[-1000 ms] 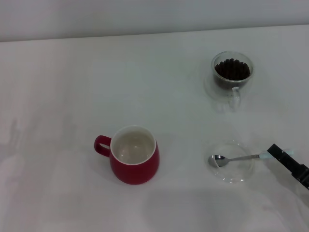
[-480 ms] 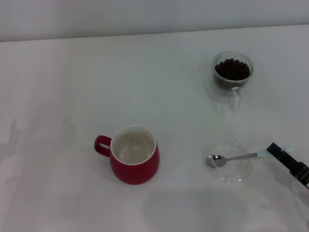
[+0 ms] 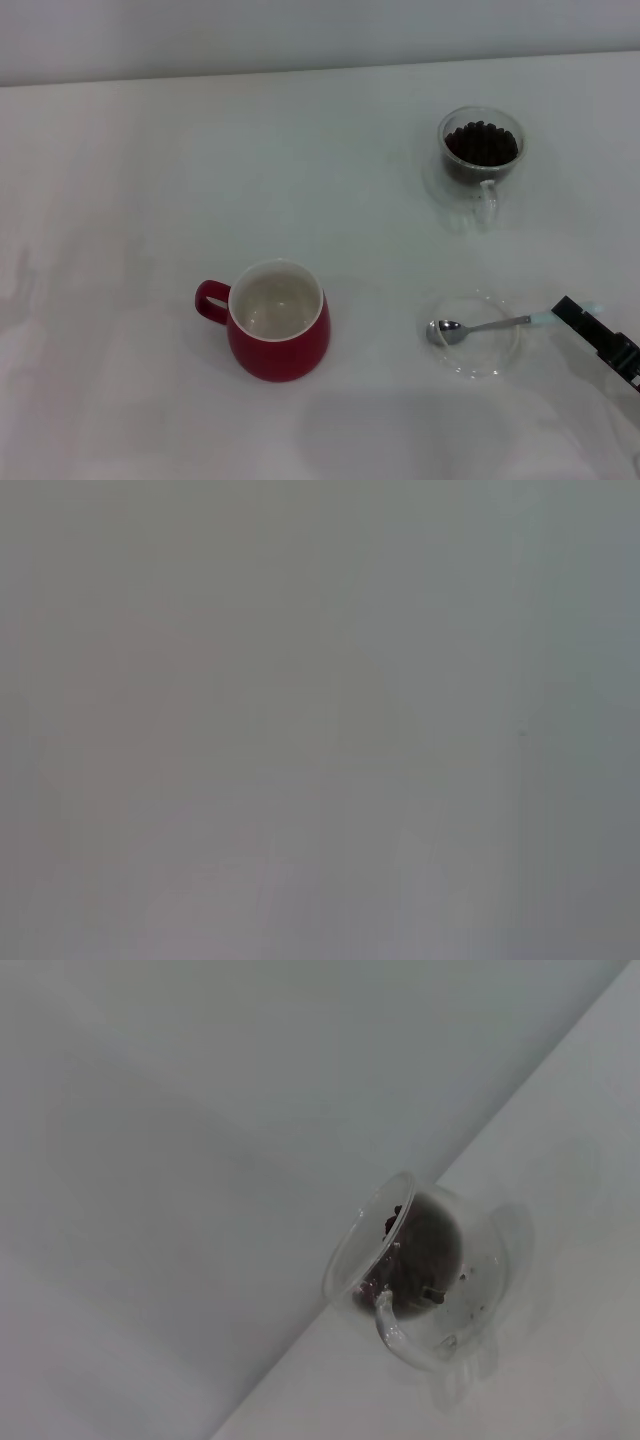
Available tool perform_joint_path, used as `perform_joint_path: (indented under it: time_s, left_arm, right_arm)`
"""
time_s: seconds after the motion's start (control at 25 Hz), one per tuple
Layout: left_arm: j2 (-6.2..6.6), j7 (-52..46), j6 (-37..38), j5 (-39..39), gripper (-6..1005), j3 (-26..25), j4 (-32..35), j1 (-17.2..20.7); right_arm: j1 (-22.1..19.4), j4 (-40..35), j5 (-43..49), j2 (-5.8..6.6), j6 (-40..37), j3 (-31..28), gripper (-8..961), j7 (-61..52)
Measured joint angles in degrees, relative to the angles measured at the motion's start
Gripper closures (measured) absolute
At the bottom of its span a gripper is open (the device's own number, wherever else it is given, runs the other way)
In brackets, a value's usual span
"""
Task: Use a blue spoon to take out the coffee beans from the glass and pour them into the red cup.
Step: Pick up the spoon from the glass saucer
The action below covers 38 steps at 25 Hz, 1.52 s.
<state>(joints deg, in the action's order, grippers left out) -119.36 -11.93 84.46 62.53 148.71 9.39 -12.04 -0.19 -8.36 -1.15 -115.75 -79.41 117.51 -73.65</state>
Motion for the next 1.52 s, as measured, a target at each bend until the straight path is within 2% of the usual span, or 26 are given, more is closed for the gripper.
perform_joint_path:
  time_s: [0.08,0.28,0.8,1.52]
  left_arm:
    - [0.0,0.0,0.0,0.1,272,0.0,0.0,0.0]
    - [0.0,0.0,0.0,0.2,272,0.0,-0.1,0.0]
    - [0.0,0.3,0.0,1.1,273,0.0,-0.1,-0.1]
    - [0.0,0.3,0.0,1.7,273,0.0,-0.1,-0.4]
  right_arm:
    - [0.0,-0.1,0.0,0.0,0.0,0.0,678,0.0]
    - [0.0,-0.6,0.0,0.0,0.0,-0.1,795,0.0]
    - [0.3,-0.8,-0.1,0.2,-0.9,0.0,800,-0.7]
    - [0.6,0.4,-0.1,0.44,-6.4,-0.7,807,-2.5]
